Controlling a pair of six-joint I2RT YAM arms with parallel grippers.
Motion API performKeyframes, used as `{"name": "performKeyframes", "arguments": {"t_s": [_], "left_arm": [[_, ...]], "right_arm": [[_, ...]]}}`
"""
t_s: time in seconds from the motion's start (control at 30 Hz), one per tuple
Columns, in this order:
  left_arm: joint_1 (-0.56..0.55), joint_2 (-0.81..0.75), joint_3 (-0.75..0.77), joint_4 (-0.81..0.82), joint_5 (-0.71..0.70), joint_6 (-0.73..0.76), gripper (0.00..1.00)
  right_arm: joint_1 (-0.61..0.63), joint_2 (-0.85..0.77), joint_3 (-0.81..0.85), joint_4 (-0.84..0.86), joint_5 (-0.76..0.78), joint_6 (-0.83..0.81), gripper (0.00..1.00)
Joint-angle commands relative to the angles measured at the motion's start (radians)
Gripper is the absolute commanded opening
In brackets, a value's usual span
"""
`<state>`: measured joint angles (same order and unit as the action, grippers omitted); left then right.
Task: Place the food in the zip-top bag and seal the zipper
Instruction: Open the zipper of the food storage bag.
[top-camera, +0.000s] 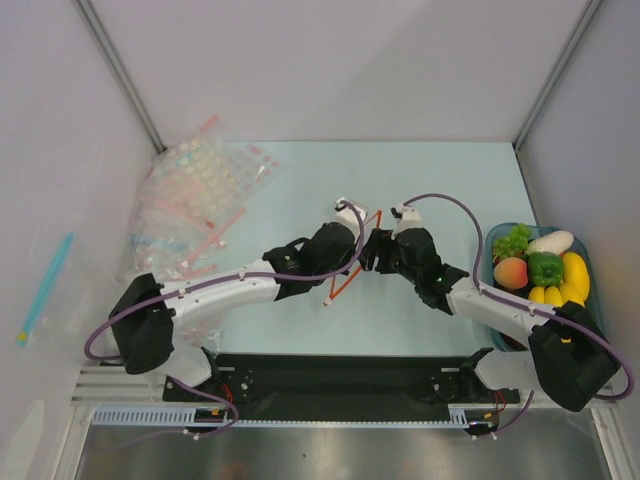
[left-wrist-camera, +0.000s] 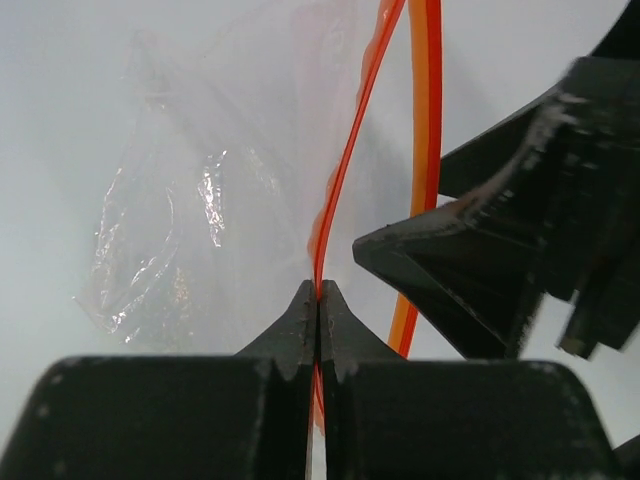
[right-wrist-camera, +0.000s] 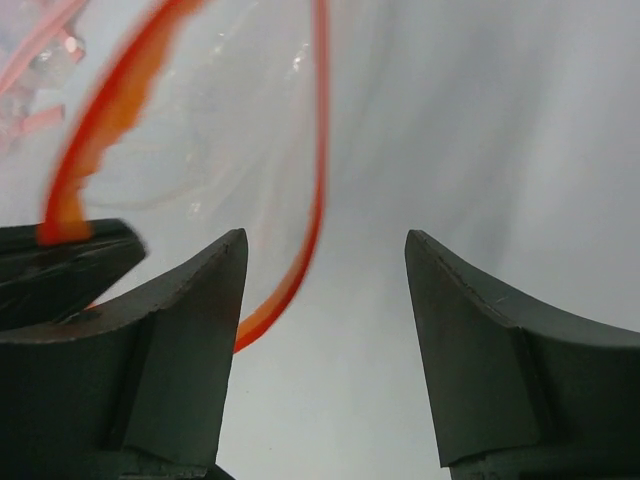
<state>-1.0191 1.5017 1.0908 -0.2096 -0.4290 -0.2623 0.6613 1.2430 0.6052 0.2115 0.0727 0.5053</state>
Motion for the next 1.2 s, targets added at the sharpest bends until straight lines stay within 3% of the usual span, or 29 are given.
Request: {"name": "performKeyframes", "arguments": {"t_s": [0.0,0.1,0.23,0.37,0.4,0.5,0.57,0.67,0.7,0.8,1.17], "left_arm": [[-0.006,-0.078,0.012,0.042,0.039,-0.009,0.0],[-0.009,-0.106,0.011,0.017,-0.014,-0.003,0.0],[-0.024,-0.113,0.029,-0.043,-0.221,0.012,0.0],[-0.041,-0.095,0.046,-0.06,-0.313,0.02,0.0],[-0.042,-0.09,0.049,-0.059,-0.32,0.02,0.0],[-0.052,-0.069,0.058,-0.056,-0.333,0.02,0.0],[-0.056,-0.06,0.063,-0.057,-0.346,0.021,0.01],[-0.068,-0.064,0.054,-0.036,-0.329,0.035,0.12],[-0.073,-0.069,0.049,-0.013,-0.318,0.04,0.22],[-0.081,-0.087,0.024,0.031,-0.248,0.061,0.38],[-0.082,-0.084,0.006,0.073,-0.119,0.06,0.54]], "right_arm": [[-0.026,0.041,0.041,-0.004,0.039,0.035,0.68],[-0.025,0.058,0.076,-0.073,0.154,0.053,0.63],[-0.02,0.024,0.076,-0.146,0.274,0.084,0.55],[0.004,-0.068,0.028,-0.086,0.279,0.058,0.26],[0.009,-0.079,0.021,-0.077,0.268,0.052,0.13],[0.027,-0.111,0.004,-0.026,0.211,0.018,0.02],[0.053,-0.116,0.004,-0.001,0.207,0.001,0.02],[0.087,-0.113,0.01,0.005,0.223,-0.019,0.01],[0.092,-0.109,0.011,0.005,0.226,-0.021,0.01],[0.101,-0.111,0.011,0.012,0.222,-0.025,0.01],[0.116,-0.143,-0.008,0.046,0.211,-0.04,0.0]]}}
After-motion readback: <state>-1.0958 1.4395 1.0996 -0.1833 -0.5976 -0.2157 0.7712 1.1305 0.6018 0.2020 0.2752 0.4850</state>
